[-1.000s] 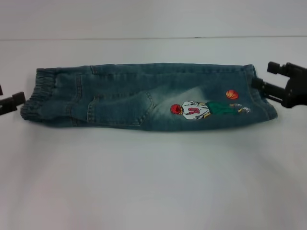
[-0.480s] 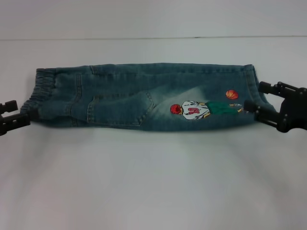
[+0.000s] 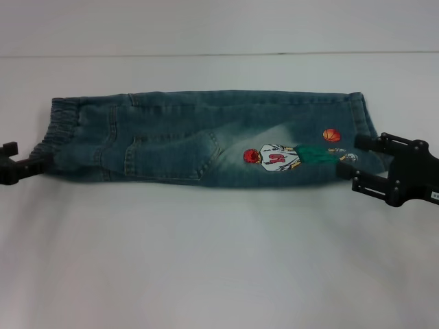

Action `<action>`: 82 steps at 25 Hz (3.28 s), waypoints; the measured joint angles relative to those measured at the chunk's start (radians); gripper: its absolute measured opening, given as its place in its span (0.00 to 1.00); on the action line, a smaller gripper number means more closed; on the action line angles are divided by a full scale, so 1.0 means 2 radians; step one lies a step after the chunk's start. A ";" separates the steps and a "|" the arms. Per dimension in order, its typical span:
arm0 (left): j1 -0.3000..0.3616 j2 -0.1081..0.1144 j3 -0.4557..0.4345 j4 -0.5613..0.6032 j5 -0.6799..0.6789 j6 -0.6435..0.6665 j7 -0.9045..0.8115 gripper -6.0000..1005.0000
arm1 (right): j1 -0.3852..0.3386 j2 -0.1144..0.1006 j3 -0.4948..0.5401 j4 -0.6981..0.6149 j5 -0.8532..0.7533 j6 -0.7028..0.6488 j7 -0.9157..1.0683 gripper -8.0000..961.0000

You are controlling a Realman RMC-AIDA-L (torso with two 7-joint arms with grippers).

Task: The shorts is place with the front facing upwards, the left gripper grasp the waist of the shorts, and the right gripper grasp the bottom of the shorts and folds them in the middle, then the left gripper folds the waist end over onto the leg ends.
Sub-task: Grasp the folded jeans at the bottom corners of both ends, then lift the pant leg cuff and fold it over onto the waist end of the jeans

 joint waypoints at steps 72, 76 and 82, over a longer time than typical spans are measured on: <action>-0.058 0.017 0.040 -0.062 0.095 -0.061 0.054 0.06 | 0.018 0.002 0.005 0.028 0.006 0.006 0.005 0.72; -0.059 0.014 0.071 -0.035 0.096 -0.054 0.017 0.06 | 0.023 0.003 0.006 0.041 0.010 0.013 -0.002 0.72; -0.064 0.010 0.117 0.031 0.113 -0.015 -0.056 0.06 | 0.031 0.003 0.006 0.066 0.022 0.026 -0.022 0.72</action>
